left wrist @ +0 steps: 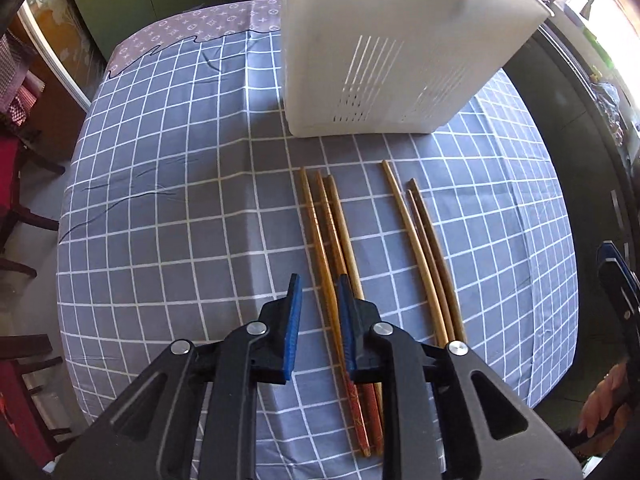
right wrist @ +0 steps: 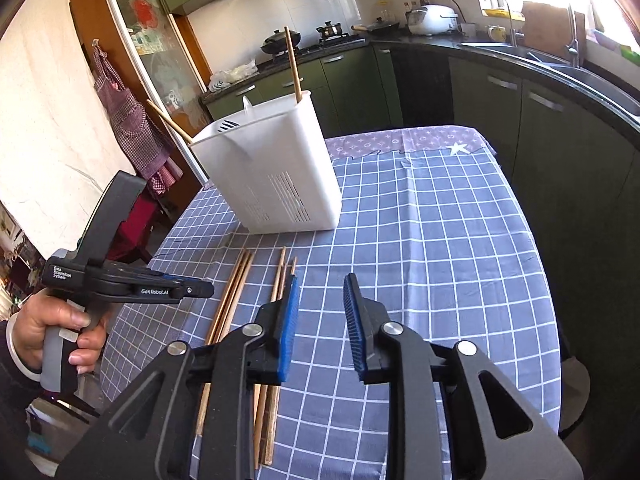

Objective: Organize utensils
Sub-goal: 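Grasp another wooden chopstick with the left tool while the right tool moves to the chopsticks, then lift the chopstick upright with the left tool while the right tool grasps and lifts another, then insert both held chopsticks into the white holder and open both tools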

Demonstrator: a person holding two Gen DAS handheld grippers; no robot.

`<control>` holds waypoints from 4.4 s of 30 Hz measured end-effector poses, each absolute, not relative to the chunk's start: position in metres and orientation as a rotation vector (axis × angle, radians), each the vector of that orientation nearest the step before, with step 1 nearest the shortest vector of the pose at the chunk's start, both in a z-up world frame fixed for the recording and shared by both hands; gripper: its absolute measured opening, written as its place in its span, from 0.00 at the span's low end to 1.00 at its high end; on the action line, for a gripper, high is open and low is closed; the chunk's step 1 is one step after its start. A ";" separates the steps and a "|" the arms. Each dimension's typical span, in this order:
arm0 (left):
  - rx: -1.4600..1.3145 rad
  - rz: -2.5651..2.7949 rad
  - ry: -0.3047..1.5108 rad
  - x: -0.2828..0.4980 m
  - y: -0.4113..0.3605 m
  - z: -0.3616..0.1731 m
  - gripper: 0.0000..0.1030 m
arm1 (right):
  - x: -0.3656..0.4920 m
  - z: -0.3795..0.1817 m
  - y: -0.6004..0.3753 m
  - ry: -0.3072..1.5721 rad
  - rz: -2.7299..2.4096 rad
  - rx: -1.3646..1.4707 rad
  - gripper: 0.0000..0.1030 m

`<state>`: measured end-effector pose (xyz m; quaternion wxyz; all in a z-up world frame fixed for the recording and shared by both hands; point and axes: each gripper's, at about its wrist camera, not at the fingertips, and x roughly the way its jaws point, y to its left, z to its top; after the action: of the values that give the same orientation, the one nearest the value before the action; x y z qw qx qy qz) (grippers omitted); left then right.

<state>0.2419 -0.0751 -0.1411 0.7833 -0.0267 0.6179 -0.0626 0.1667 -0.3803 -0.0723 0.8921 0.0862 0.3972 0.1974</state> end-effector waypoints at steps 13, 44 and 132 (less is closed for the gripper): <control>-0.023 -0.091 1.399 0.256 -0.094 -0.164 0.14 | 0.175 -0.083 -0.392 0.852 0.405 0.217 0.26; 0.006 -0.152 1.273 0.243 -0.086 -0.086 0.06 | 0.253 -0.130 -0.294 1.279 0.590 -0.064 0.25; 0.038 -0.315 0.790 0.197 -0.087 0.109 0.06 | 0.215 0.116 -0.326 0.697 0.599 0.043 0.07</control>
<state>0.1967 -0.0868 0.1087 0.9108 0.0184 0.3832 -0.1528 0.2146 -0.3263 0.1164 0.8962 0.0206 0.3362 0.2889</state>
